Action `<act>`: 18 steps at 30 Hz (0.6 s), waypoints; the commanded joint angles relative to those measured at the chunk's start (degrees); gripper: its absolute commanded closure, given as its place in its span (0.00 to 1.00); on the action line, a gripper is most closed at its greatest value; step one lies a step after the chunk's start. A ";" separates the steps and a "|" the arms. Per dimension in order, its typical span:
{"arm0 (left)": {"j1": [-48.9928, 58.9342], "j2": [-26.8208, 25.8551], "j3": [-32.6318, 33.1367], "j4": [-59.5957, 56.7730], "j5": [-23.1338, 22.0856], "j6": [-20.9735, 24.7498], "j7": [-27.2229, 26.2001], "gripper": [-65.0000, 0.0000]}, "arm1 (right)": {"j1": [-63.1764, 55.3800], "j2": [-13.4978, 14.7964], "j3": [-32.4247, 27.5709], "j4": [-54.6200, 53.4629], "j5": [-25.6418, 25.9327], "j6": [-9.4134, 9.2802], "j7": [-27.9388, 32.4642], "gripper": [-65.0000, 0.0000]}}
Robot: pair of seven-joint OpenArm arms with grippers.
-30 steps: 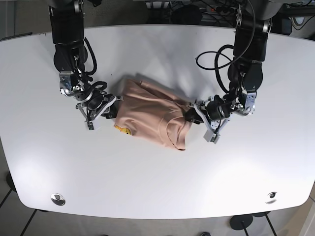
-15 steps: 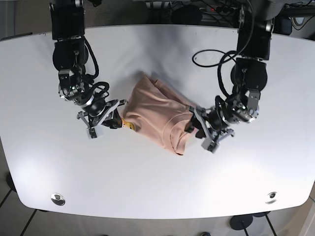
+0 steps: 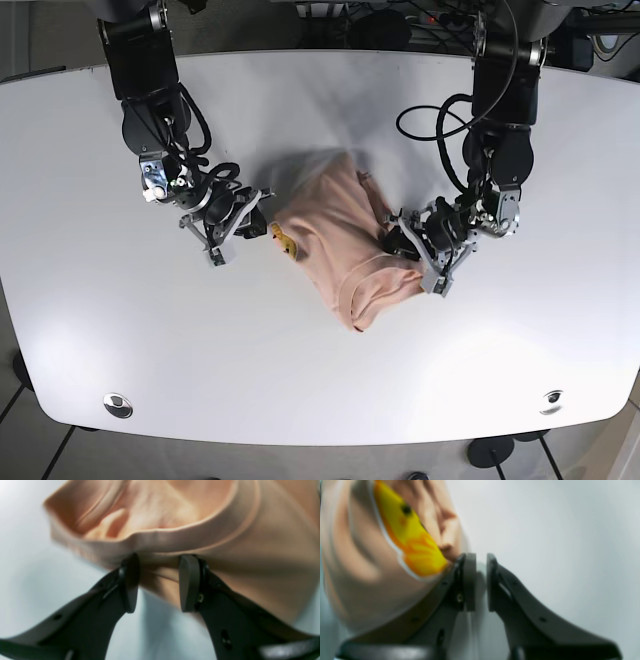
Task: Fold the T-shirt properly
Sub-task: 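Rotate the bundle with both grippers so its collar edge turns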
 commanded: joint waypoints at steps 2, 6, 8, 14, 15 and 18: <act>-9.23 -0.54 4.33 -10.31 -0.73 -0.22 -5.92 0.63 | -3.09 -0.97 -0.01 8.21 0.38 0.59 -0.56 0.90; -14.16 -0.98 7.15 -15.23 -0.73 -1.36 -8.64 0.63 | -5.73 -1.06 0.34 14.54 0.38 0.50 -2.06 0.90; -14.51 -2.03 7.15 -14.27 -0.99 -3.91 -8.38 0.63 | -6.08 -0.71 0.43 17.53 0.38 0.41 -2.14 0.90; -7.39 -1.77 3.10 3.84 -0.91 -4.70 -0.38 0.63 | -3.88 -1.24 -0.01 22.98 0.99 -2.49 -5.92 0.90; -5.81 -1.68 2.84 6.57 -0.91 -4.70 0.15 0.63 | -3.09 -2.64 -0.01 22.63 0.99 -2.49 -5.92 0.90; -1.59 0.78 2.49 13.25 -0.91 -4.62 2.70 0.63 | -1.60 -5.54 -0.01 19.99 0.47 -2.31 -5.92 0.90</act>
